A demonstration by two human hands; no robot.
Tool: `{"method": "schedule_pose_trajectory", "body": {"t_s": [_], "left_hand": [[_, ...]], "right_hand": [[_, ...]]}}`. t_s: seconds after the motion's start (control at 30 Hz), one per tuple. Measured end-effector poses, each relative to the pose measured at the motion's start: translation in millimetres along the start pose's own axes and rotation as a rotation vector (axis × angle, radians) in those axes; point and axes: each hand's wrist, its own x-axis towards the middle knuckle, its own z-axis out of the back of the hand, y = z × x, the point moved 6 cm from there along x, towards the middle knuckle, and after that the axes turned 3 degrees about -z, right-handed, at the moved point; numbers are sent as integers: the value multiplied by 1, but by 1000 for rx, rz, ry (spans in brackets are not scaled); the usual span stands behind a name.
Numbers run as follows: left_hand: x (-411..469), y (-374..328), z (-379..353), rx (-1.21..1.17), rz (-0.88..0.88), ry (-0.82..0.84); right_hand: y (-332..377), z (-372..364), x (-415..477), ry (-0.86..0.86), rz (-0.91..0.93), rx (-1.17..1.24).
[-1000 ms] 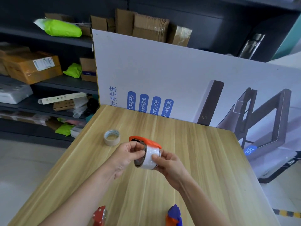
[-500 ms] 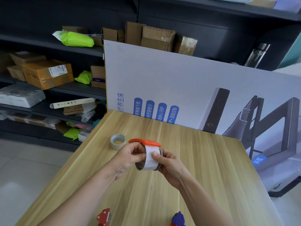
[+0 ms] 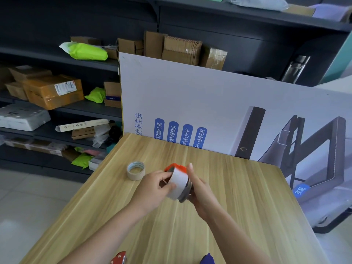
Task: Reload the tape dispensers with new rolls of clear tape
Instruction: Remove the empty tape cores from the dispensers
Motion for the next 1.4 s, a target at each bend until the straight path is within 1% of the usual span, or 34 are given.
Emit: {"method": "schedule_pose_trajectory", "body": {"t_s": [0.03, 0.1, 0.17, 0.27, 0.37, 0.47, 0.6, 0.7, 0.77, 0.83, 0.93, 0.97, 1.03, 1.07, 1.13, 1.4], "left_hand": [[0, -5, 0, 143, -84, -14], [-3, -19, -1, 338, -291, -21], [-7, -21, -4, 475, -407, -15], [-9, -15, -3, 554, -428, -35], [-11, -12, 0, 547, -417, -20], [-14, -11, 2, 555, -420, -31], [-11, 1, 7, 495, -324, -14], [-12, 9, 8, 423, -177, -9], [-12, 13, 10, 343, -85, 3], [-10, 16, 10, 265, -29, 38], [-8, 25, 9, 49, 80, 53], [-7, 30, 9, -49, 125, 18], [-5, 41, 15, -243, 199, -123], [-2, 48, 19, -295, 223, -181], [4, 63, 20, -280, 259, -201], [53, 135, -26, 75, 356, -34]], "right_hand": [[-1, 0, 1, -25, -33, -19], [-2, 3, 4, -113, -75, -28], [-3, 8, 8, -189, -94, -21], [-2, 10, 8, -222, -109, 2], [-5, 12, 8, -257, -122, -2], [-8, 12, 9, -256, -143, 58], [-11, 18, 11, -271, -162, 151], [-14, 19, 14, -263, -156, 128], [-18, 19, 17, -266, -137, 132], [-21, 20, 16, -284, -119, 128], [-21, 21, 15, -325, -89, 102], [-21, 21, 15, -340, -80, 92], [-23, 24, 16, -379, -72, 73], [-26, 26, 17, -402, -82, 73], [-37, 30, 20, -439, -118, 82], [-72, 36, 46, -468, -183, 71]]}}
